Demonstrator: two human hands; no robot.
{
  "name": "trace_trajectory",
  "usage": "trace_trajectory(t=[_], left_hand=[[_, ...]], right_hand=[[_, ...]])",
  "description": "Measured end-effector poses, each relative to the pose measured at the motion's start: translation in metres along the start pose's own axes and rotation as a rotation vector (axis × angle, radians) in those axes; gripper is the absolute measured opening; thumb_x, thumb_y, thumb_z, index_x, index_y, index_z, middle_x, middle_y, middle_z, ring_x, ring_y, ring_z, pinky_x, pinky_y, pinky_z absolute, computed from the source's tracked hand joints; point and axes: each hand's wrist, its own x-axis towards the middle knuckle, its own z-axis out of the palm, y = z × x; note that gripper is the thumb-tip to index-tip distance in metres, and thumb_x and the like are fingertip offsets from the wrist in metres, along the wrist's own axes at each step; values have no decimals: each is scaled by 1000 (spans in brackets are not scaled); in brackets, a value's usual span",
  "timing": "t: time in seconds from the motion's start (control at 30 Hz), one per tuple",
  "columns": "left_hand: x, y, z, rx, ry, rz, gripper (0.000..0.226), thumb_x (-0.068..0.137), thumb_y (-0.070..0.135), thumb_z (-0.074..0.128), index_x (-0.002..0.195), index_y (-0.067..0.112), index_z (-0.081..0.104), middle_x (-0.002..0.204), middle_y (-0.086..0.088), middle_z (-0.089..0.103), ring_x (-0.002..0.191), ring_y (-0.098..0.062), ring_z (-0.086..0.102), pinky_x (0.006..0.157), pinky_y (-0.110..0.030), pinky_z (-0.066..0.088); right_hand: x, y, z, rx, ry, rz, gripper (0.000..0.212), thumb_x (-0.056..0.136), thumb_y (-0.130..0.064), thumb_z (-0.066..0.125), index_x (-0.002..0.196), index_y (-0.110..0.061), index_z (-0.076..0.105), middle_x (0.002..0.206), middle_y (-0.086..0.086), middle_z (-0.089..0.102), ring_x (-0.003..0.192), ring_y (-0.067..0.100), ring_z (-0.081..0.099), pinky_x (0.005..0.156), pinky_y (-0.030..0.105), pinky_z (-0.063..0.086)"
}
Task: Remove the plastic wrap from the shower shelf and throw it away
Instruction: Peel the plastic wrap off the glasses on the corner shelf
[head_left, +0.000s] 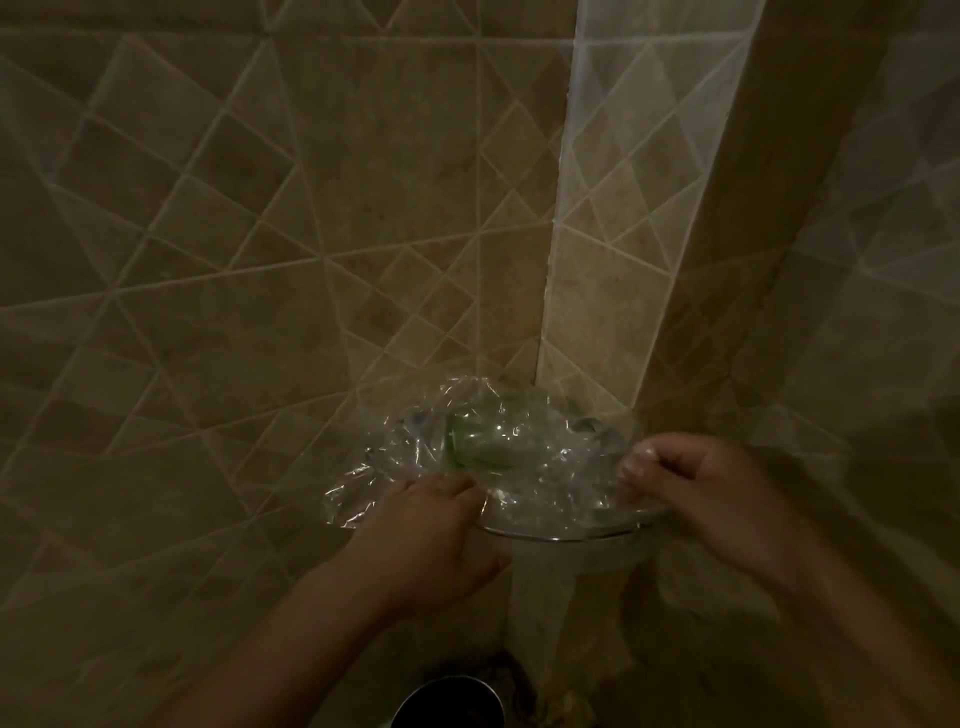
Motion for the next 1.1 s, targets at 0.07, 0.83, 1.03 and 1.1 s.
trace_trajectory(t=[0.07,0.83,1.03,1.1], left_hand=[[-5,-3,-15,-98,50,-10,69,79,67,46,135,26,45,144,2,44,128,-18,43,105,-35,38],[61,-12,-6,-291,73,4,75,85,65,45,146,26,24,150,-4,41,135,-25,37,108,-50,33],[52,-13,-2,-339,174,-7,66,84,67,42,137,27,39,133,-2,57,121,-21,50,99,-44,41],[48,-14,0,-357,178,-13,67,82,70,38,135,28,41,130,-1,59,118,-19,52,97,-43,43]], right_hand=[[-8,-16,-19,-195,44,-105,16,86,-26,62,71,-25,69,69,0,69,63,6,60,60,20,42],[88,-9,32,-1003,28,-298,16,89,-37,50,78,-27,55,77,2,65,75,24,58,62,34,44],[96,0,39,-1007,-75,-276,18,90,-38,50,75,-28,53,78,0,66,72,21,59,61,31,41],[98,0,41,-1030,-95,-308,18,90,-38,51,81,-26,59,80,0,68,73,20,60,61,30,41]])
